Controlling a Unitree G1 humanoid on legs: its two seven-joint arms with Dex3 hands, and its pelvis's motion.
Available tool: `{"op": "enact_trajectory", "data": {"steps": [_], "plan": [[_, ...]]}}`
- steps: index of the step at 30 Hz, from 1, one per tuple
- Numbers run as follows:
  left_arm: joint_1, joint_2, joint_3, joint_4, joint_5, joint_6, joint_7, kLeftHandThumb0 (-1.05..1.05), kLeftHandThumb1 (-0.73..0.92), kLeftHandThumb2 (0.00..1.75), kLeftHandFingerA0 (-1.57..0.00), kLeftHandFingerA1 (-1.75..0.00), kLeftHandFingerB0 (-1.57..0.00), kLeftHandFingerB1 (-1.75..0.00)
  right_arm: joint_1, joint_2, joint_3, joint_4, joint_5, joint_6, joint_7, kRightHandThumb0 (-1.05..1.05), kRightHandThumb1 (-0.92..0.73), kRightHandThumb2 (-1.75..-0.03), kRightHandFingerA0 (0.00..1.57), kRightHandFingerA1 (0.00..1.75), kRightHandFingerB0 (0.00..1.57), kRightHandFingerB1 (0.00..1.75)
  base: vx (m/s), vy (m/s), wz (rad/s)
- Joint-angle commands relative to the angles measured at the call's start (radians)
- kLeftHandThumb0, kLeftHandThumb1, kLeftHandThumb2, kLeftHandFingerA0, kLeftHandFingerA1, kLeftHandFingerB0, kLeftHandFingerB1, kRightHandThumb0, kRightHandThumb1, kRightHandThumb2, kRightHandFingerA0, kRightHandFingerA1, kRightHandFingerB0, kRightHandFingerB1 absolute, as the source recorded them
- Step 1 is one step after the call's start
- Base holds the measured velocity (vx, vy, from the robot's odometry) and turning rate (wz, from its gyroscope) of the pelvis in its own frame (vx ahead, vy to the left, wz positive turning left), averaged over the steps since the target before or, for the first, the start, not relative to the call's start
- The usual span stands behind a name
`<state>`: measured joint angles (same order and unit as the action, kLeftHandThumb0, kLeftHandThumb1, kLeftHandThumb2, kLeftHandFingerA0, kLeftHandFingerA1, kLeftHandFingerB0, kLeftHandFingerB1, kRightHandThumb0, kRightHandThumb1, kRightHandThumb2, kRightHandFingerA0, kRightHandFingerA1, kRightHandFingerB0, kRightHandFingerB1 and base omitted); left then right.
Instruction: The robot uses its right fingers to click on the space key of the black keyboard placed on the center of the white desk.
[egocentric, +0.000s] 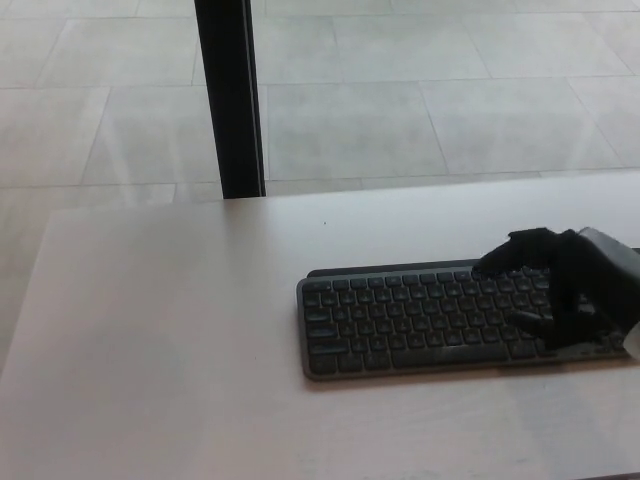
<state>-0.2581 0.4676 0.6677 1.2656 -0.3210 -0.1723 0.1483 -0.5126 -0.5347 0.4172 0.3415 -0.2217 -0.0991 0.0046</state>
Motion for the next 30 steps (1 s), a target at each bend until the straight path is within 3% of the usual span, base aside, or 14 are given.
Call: {"op": "enact_trajectory", "data": {"steps": [1,7,9,12,17,27,28,30], "plan": [[0.000,0.022,-0.013,0.011,0.002,-0.008,0.020,-0.54,0.51,0.56,-0.88,-0.71,-0.83,-0.59,-0.066,-0.077,0.136,0.049,-0.267,-0.157,0.073,-0.16,-0.48,-0.78,0.85,1.73,0.77,0.48,0.00,0.000,0.00],[0.000,0.023,-0.007,0.011,-0.010,-0.006,0.012,-0.51,0.52,0.55,-0.87,-0.71,-0.82,-0.60,-0.079,-0.077,0.187,0.089,-0.307,-0.187,0.058,-0.15,-0.45,-0.87,0.86,1.64,0.76,0.50,0.00,0.000,0.00],[0.003,0.023,-0.019,0.005,0.001,-0.011,0.020,-0.53,0.52,0.56,-0.87,-0.71,-0.81,-0.59,-0.085,-0.074,0.196,0.112,-0.319,-0.207,0.038,-0.15,-0.45,-0.87,0.84,1.72,0.77,0.50,0.00,0.000,0.00],[-0.001,0.025,-0.016,0.004,-0.007,-0.008,0.013,-0.52,0.52,0.56,-0.84,-0.71,-0.80,-0.59,-0.098,-0.077,0.212,0.131,-0.350,-0.225,0.017,-0.15,-0.44,-0.89,0.85,1.70,0.76,0.51,0.00,0.000,0.00],[-0.006,0.025,-0.005,0.011,-0.017,-0.006,0.017,-0.51,0.52,0.56,-0.91,-0.71,-0.82,-0.60,-0.132,-0.082,0.238,0.147,-0.407,-0.228,0.023,-0.14,-0.48,-0.82,0.83,1.68,0.75,0.50,0.00,0.000,0.00],[0.002,0.026,0.001,0.010,-0.024,-0.006,0.009,-0.53,0.51,0.56,-0.86,-0.69,-0.82,-0.60,-0.165,-0.043,0.221,0.195,-0.435,-0.210,0.026,-0.14,-0.49,-0.79,0.83,1.68,0.75,0.51,0.00,0.000,0.00],[0.002,0.028,-0.002,0.010,-0.021,-0.002,0.017,-0.53,0.40,0.86,-0.85,-0.78,-0.77,-0.71,-0.171,-0.039,0.222,0.203,-0.444,-0.209,0.025,-0.15,-0.49,-0.79,0.82,1.69,0.76,0.51,0.00,0.000,0.00],[0.003,0.028,-0.001,0.007,-0.025,-0.004,0.013,-0.52,0.42,0.87,-0.83,-0.77,-0.73,-0.70,-0.176,-0.026,0.210,0.216,-0.436,-0.199,0.037,-0.15,-0.51,-0.77,0.82,1.71,0.75,0.51,0.00,0.000,0.00]]}}
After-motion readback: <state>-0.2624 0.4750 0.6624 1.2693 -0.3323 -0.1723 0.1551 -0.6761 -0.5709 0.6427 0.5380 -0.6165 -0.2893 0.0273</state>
